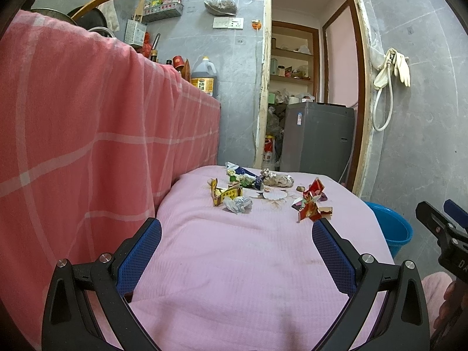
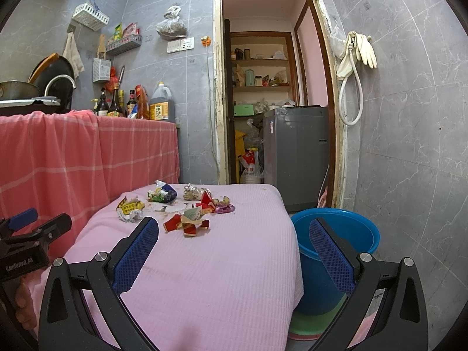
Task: Collect trash
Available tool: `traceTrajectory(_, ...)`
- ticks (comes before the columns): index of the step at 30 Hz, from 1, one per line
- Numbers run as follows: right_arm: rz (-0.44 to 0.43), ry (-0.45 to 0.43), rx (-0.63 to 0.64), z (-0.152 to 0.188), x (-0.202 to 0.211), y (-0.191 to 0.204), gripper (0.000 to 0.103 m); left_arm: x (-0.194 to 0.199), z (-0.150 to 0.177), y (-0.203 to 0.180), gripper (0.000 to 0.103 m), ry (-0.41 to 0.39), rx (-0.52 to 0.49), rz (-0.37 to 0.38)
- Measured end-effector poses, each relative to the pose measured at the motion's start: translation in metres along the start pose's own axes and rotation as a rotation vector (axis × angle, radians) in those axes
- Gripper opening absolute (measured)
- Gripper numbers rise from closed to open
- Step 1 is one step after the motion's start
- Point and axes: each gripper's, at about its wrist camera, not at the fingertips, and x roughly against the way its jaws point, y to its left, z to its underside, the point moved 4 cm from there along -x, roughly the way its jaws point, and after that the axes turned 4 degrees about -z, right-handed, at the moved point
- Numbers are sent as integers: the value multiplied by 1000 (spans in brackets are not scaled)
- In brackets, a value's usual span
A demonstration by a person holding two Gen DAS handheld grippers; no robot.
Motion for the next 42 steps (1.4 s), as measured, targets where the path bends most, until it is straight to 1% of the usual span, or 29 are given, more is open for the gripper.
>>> traceTrajectory(7, -18, -19, 10, -6, -8, 3, 103, -4, -9, 6, 101, -18, 2, -31)
traceTrajectory(17, -69, -59, 39, -26, -31, 1, 103, -30, -29, 18, 101, -29, 18, -70)
traceTrajectory(21, -75, -87, 51, -38, -38, -1, 103, -36, -36, 23, 101, -50, 21, -93)
traceTrajectory(26, -79, -121, 65, -52, -45, -1, 103, -44, -45, 27, 101, -72, 25, -97)
traceTrajectory(33, -90, -116, 64, -56, -65, 2, 103, -58, -53, 27, 101, -96, 21, -93)
traceTrajectory(36, -92, -101, 64, -54, -77, 3, 103, -70, -51, 28, 101, -79, 22, -79)
traceTrajectory(38, -98, -85, 64, -51, -85, 3, 103, -81, -48, 28, 101, -49, 22, -55)
traceTrajectory(42, -118, -23, 56, -40, -108, 0, 103, -108, -43, 24, 101, 33, 6, -6)
